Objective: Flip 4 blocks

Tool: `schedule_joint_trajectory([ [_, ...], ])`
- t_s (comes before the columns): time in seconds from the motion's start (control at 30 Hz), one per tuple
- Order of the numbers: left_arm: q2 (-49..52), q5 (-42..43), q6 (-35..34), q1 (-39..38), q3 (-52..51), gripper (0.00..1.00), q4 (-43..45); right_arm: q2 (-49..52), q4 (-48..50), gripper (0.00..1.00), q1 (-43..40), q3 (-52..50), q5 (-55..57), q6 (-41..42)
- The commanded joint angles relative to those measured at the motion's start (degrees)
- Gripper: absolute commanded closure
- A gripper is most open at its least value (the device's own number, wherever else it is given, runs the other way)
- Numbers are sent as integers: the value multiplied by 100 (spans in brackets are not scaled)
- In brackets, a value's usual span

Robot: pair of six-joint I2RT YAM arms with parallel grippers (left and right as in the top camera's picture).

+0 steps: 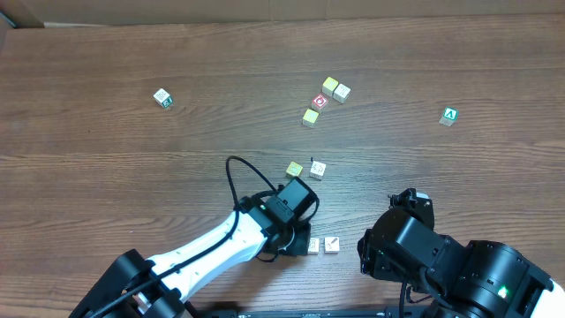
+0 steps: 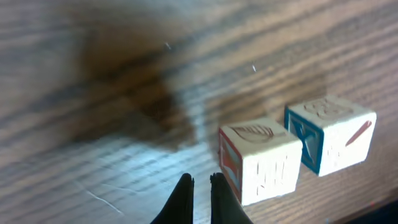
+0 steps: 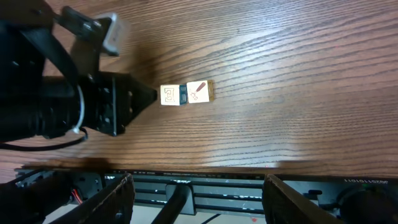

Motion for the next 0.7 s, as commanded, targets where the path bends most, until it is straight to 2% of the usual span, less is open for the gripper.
schedule_joint_trajectory([
  [0.0, 74, 136, 0, -59, 2, 96, -44, -46, 13, 33, 24, 74, -61, 11],
  [0.67, 74, 542, -153, -59, 2, 96, 2, -46, 4, 33, 22, 74, -57, 4],
])
